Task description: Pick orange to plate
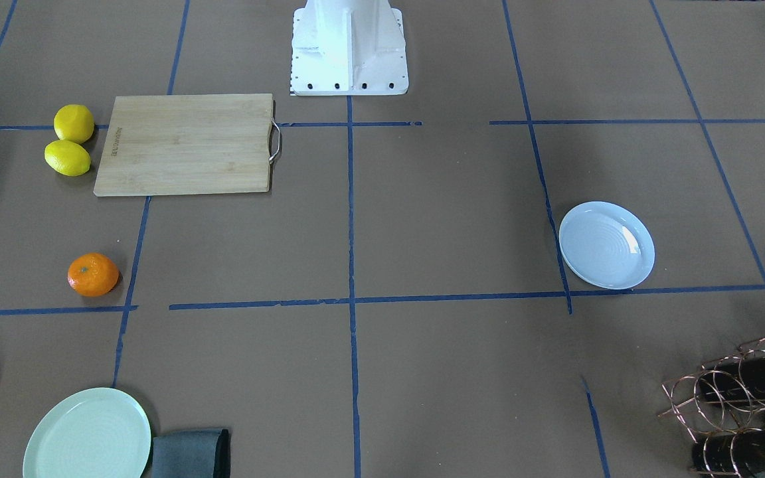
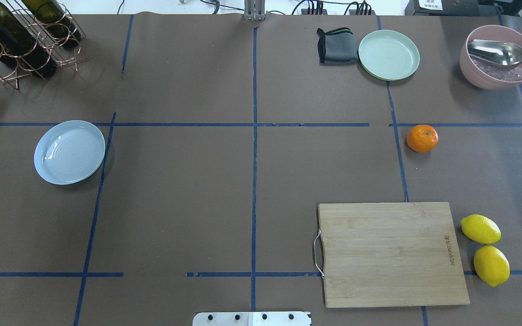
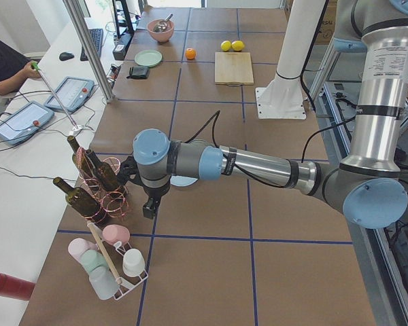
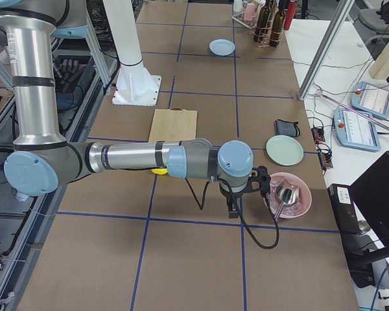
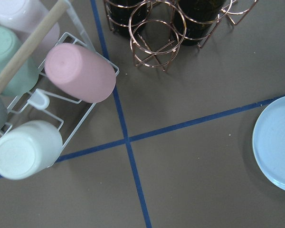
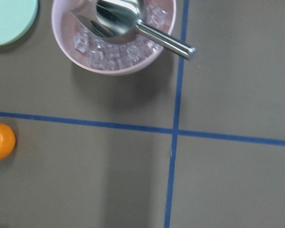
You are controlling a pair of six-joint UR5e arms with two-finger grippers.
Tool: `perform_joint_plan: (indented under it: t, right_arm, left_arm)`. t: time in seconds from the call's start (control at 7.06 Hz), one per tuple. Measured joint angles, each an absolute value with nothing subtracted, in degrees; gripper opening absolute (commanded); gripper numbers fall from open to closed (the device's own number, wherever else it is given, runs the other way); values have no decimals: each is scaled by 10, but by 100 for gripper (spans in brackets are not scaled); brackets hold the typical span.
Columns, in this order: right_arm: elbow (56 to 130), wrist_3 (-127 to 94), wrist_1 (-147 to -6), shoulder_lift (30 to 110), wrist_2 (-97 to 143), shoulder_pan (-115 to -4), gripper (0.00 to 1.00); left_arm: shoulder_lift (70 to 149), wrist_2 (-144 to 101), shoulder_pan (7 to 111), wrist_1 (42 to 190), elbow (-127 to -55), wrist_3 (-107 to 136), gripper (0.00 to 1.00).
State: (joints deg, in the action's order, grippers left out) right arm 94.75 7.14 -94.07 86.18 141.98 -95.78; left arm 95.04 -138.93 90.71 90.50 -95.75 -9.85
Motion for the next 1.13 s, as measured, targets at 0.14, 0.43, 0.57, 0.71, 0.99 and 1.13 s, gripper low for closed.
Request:
perform_joint_plan:
  t: [0.14,0.43,0.57,0.71,0.99,1.13]
  right_arm:
    - [948,68,-929,842,1423,-944,100]
    - [955,27,-919,825,1424,-907,100]
    - [958,-21,-908,822,1424,-896,100]
    - [958,-70,-890,821,1425,-887,100]
    - [958,-130,-855,820,1424,-867,100]
    - [959,-139,-849,819,1424,-861,100]
  left_arm:
    - [956,-1390,885,942,-940,-78,100]
    - [956,-1387,818,1031,-918,56,100]
    - [952,-1384,783,1099,-904,151,100]
    - [947,-1371,755,1160,-888,229,100]
    - [945,-1322,701,1253,-864,359,100]
    - [946,-1306,680,1279,-859,401,100]
